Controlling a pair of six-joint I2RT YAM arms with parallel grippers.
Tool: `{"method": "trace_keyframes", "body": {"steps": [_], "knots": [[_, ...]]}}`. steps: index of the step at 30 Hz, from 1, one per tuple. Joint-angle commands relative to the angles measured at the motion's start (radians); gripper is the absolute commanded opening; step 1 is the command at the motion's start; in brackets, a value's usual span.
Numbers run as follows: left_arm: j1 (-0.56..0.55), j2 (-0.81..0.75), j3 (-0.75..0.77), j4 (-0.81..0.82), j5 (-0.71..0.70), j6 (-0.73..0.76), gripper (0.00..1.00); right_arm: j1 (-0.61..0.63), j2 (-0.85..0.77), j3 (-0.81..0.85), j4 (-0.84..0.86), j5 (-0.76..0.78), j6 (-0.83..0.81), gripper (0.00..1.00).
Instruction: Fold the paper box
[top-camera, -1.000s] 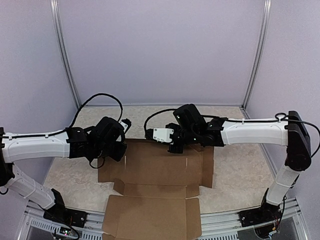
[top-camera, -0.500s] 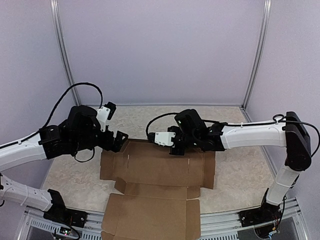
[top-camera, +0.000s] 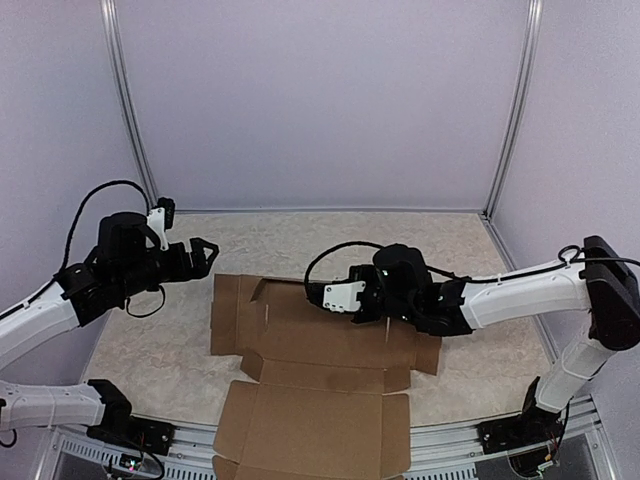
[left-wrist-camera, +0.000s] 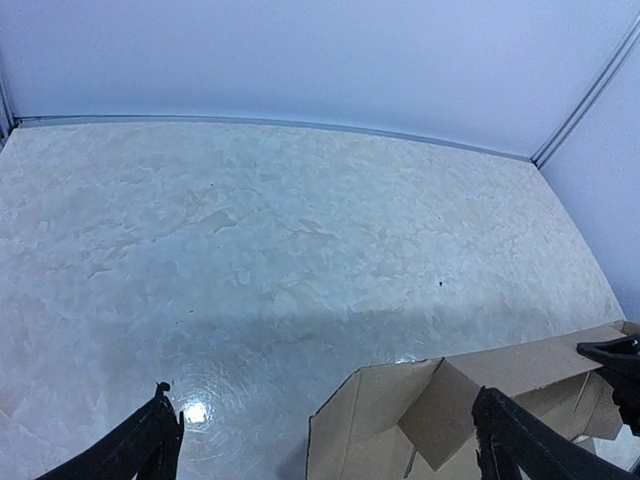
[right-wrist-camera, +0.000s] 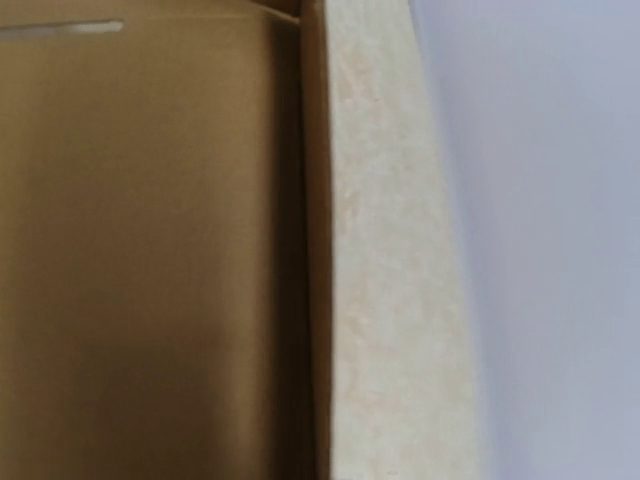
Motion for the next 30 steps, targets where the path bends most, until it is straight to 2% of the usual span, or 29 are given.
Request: {"method": "trace_keyframes", "body": {"steps": [1,6,9,13,24,30], "knots": [[0.034,-0.001,-0.048,0.044,-0.013,-0.097,0.99,0.050,-0.049,-0.081,0.204,0.126,-0.101,0.00],[0.095,0.006,-0.125,0.090,0.001,-0.189,0.99,0.100,-0.063,-0.179,0.377,0.212,-0.184,0.00],[0.153,0.013,-0.182,0.156,0.077,-0.240,0.98,0.132,-0.056,-0.215,0.459,0.250,-0.208,0.00],[0.183,0.042,-0.215,0.227,0.182,-0.275,0.89,0.171,-0.029,-0.247,0.555,0.305,-0.243,0.00],[0.173,0.059,-0.354,0.387,0.428,-0.315,0.72,0.239,0.081,-0.275,0.836,0.450,-0.374,0.00],[0.083,0.070,-0.371,0.446,0.468,-0.300,0.66,0.242,0.118,-0.257,0.854,0.451,-0.378,0.00]]}}
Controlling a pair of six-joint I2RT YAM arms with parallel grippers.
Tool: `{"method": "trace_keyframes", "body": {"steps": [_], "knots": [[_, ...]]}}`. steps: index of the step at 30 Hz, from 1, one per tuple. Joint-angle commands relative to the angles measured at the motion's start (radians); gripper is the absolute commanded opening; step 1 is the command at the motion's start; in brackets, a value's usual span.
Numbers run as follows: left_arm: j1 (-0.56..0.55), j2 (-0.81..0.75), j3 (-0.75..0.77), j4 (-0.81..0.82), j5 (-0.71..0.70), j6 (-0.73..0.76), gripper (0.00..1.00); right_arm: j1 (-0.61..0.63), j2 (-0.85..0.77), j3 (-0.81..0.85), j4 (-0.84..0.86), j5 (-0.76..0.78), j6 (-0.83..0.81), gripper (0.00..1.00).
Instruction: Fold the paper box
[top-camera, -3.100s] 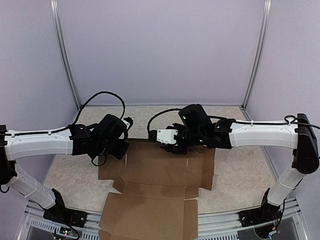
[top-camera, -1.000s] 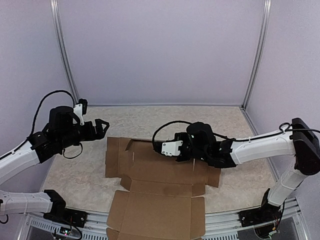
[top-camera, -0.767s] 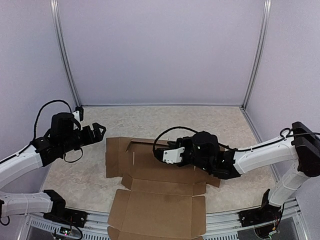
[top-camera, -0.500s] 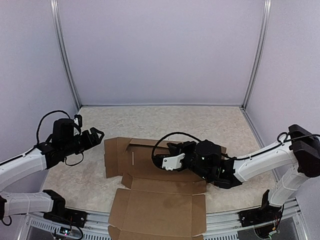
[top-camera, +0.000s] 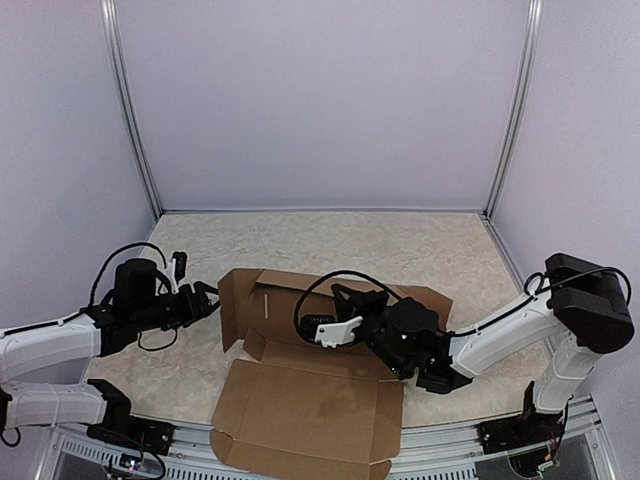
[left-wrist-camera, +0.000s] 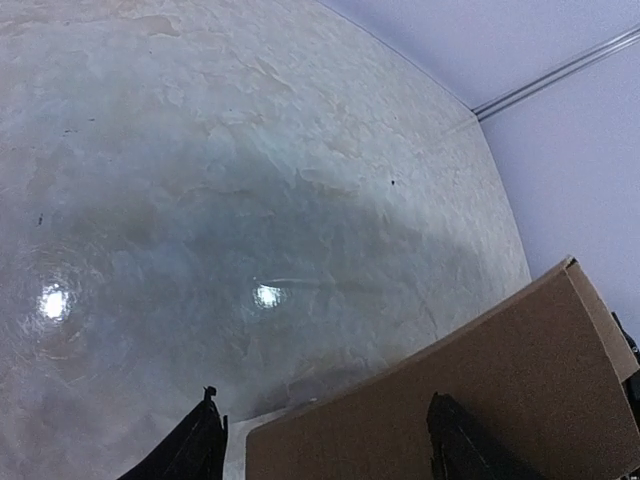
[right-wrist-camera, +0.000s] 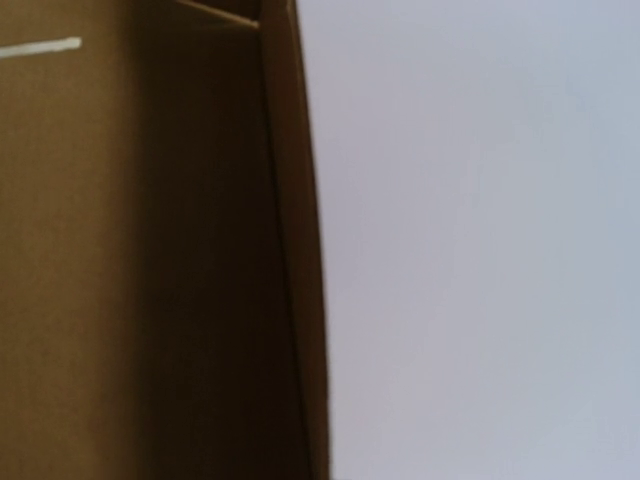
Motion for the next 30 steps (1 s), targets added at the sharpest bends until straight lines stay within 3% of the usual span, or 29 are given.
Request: {"method": "trace_keyframes", "body": {"steps": [1,17,30], "knots": [[-0.071,0.016,0.003,0.090,0.065,0.010,0.65,0.014,0.029,0.008,0.070,0.028,-0.012,0.00],[-0.197,0.057,0.015,0.110,0.032,0.052,0.52,0.026,0.041,0.007,0.054,0.044,0.023,0.00],[-0.345,0.060,0.031,0.103,-0.100,0.147,0.57,0.064,0.056,-0.017,0.034,0.099,0.002,0.00]]}}
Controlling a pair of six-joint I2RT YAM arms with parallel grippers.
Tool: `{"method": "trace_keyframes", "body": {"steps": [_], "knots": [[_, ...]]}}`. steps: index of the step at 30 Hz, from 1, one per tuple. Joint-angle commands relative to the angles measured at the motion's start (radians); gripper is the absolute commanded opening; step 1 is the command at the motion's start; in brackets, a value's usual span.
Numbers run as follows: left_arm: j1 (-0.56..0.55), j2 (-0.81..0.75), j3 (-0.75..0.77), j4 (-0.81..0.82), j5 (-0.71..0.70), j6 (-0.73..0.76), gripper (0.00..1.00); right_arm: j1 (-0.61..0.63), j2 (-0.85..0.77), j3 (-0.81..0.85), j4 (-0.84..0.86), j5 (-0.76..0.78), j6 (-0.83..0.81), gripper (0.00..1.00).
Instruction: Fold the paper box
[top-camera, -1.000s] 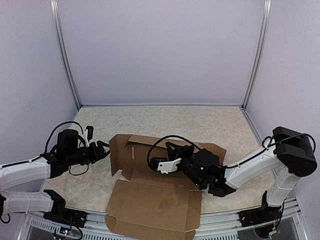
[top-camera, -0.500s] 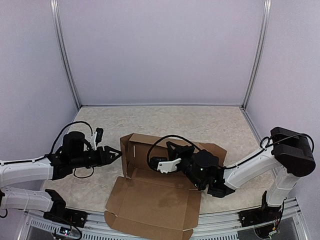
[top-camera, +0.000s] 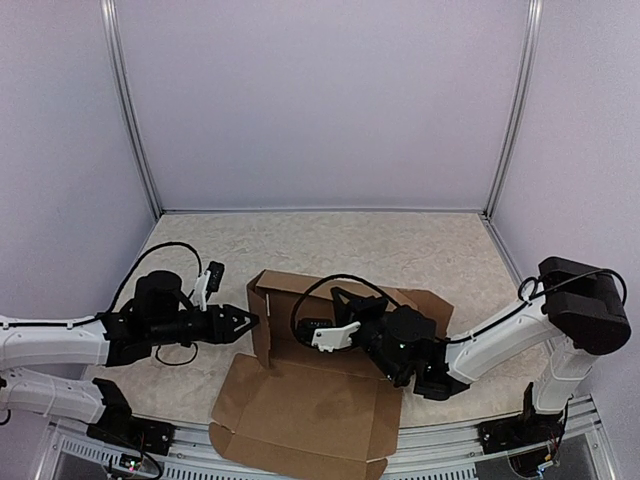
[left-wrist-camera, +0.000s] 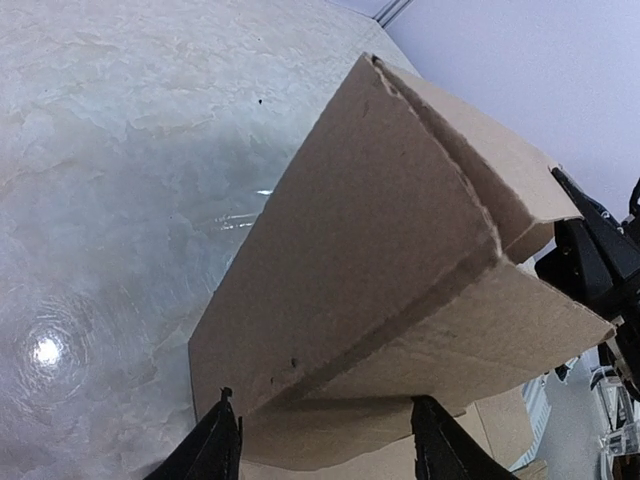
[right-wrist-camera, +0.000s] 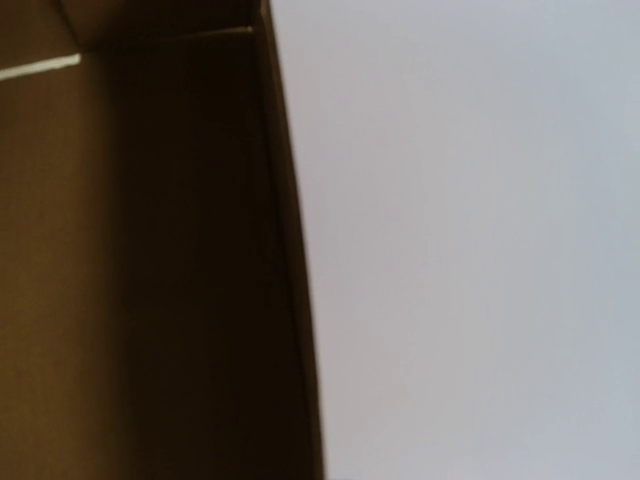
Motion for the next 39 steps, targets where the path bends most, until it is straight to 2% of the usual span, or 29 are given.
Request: {"method": "trace_keyframes", "body": {"steps": [1,4,13,16,22,25,32,39], "knots": [[-0.038,0.008,0.039,-0.016,-0.085,0.059,0.59,0.027,0.023,-0.018,-0.022,0.030,0.007,0.00],[-0.069,0.030,0.067,-0.043,-0.158,0.082,0.68,0.033,0.025,-0.012,-0.029,0.043,0.009,0.00],[-0.157,0.123,0.142,-0.068,-0.377,0.147,0.72,0.053,0.023,-0.007,-0.050,0.059,0.036,0.00],[-0.176,0.151,0.151,-0.055,-0.415,0.163,0.78,0.056,0.031,0.001,-0.057,0.071,0.060,0.00],[-0.224,0.233,0.198,-0.033,-0.478,0.194,0.75,0.065,0.058,0.018,-0.055,0.090,0.082,0.00],[-0.245,0.275,0.232,-0.048,-0.512,0.211,0.67,0.068,0.060,0.031,-0.077,0.094,0.097,0.00],[-0.289,0.342,0.285,-0.076,-0.587,0.242,0.40,0.071,0.073,0.052,-0.092,0.097,0.113,0.00],[-0.299,0.356,0.276,-0.058,-0.609,0.235,0.08,0.072,0.073,0.084,-0.110,0.095,0.155,0.00]]}}
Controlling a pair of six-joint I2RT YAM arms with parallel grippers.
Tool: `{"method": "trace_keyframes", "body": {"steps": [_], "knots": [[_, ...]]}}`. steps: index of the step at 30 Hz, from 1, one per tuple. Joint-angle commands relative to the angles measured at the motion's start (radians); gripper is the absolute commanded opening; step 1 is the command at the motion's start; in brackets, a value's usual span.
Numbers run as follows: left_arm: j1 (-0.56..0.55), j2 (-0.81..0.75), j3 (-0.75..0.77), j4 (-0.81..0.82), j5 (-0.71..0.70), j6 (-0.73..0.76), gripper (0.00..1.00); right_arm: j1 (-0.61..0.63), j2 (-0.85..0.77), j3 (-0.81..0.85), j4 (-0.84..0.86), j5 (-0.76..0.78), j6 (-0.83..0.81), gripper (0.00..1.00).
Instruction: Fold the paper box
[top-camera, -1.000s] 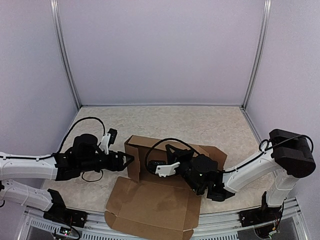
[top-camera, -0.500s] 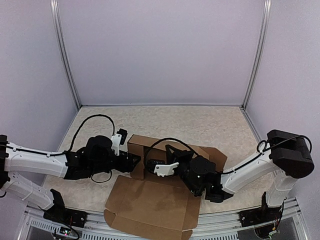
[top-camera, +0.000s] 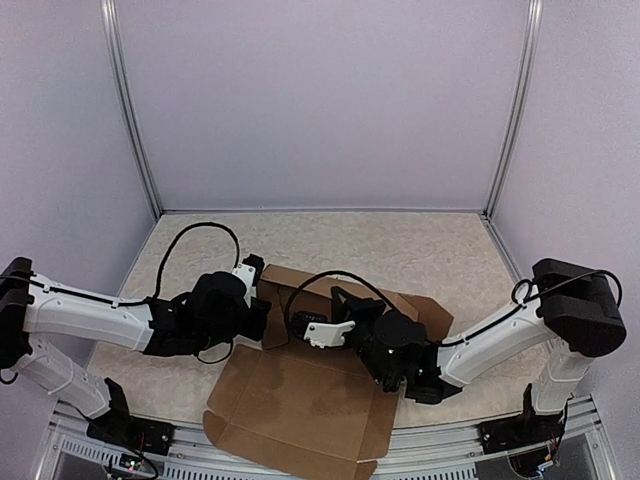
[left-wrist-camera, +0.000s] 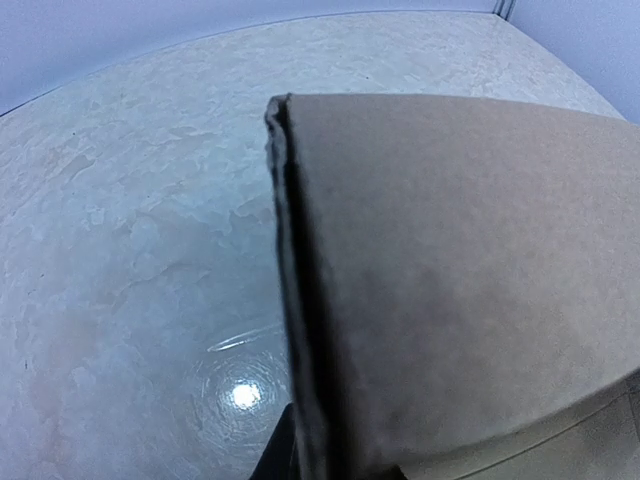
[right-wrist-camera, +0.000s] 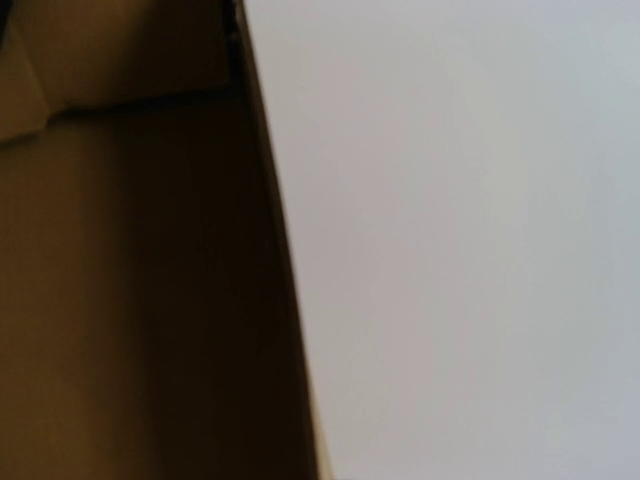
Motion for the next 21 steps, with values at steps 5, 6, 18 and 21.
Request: {"method": "trace_keyframes", "body": {"steps": [5,6,18,21], "knots": [[-0.034,0.011,0.008,0.054,0.039,0.009,0.00,0.027,0.034,0.076,-0.165,-0.056,0.160,0.00],[-0.034,0.008,0.014,0.054,0.037,0.017,0.00,0.026,0.035,0.089,-0.181,-0.054,0.179,0.00],[-0.036,0.002,0.043,0.032,0.019,0.050,0.21,0.025,0.096,0.205,-0.307,-0.056,0.309,0.00],[-0.035,-0.007,0.022,0.019,0.037,0.045,0.28,0.017,0.111,0.208,-0.317,-0.048,0.320,0.00]]}}
